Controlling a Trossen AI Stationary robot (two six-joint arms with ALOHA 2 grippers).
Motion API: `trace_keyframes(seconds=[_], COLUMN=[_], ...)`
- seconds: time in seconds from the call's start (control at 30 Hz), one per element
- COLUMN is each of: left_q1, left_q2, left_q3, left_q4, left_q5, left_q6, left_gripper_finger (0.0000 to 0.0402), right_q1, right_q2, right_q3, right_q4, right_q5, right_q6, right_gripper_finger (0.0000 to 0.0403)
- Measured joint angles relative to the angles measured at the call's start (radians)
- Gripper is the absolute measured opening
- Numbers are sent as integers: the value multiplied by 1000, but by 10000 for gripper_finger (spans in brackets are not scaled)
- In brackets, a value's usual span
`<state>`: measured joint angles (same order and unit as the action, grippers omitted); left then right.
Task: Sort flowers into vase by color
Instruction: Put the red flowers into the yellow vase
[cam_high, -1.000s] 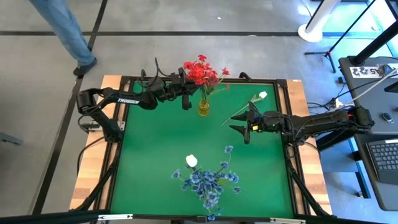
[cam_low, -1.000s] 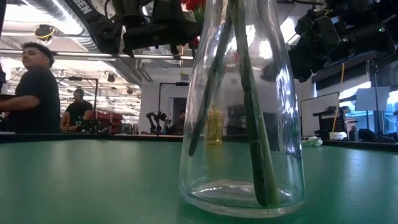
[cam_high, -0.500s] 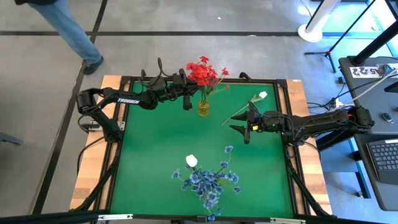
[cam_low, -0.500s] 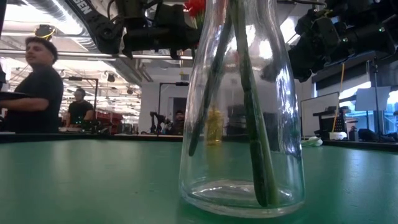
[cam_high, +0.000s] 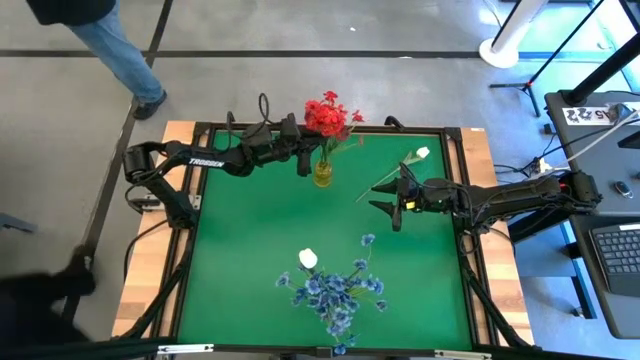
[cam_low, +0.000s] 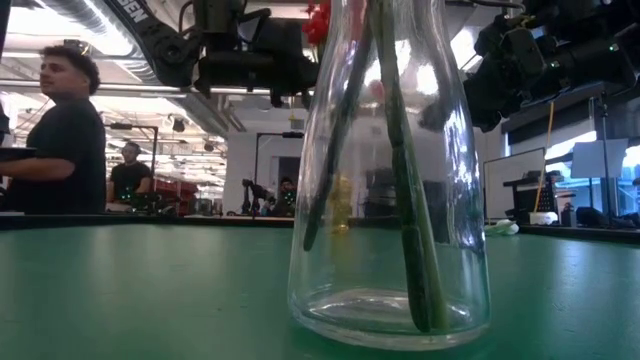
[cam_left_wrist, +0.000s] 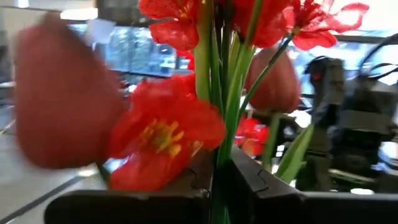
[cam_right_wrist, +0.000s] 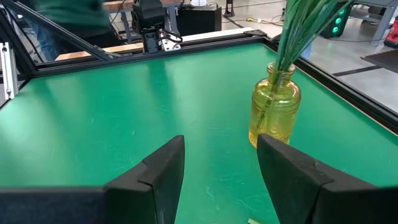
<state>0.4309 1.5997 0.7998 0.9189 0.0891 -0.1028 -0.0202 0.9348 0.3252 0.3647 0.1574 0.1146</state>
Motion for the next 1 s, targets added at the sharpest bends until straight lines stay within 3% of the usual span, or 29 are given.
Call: trace_keyframes(seconds=[0.23, 0.73, 1.0], left_q1=[0, -3, -22], left_q2=[0, -22, -119], left_q3=[0, 0, 0], left_q4=[-36, -226, -371], left_q5=[-60, -50, -51], left_q6=[5, 3, 6], left_gripper_finger=[56, 213, 247], right_q1=[0, 0, 0], right_q2=[0, 0, 0], right_q3=[0, 0, 0], right_q4=[0, 0, -1], right_q5=[0, 35, 36], right_q6=[0, 10, 11], right_gripper_finger=[199, 199, 199])
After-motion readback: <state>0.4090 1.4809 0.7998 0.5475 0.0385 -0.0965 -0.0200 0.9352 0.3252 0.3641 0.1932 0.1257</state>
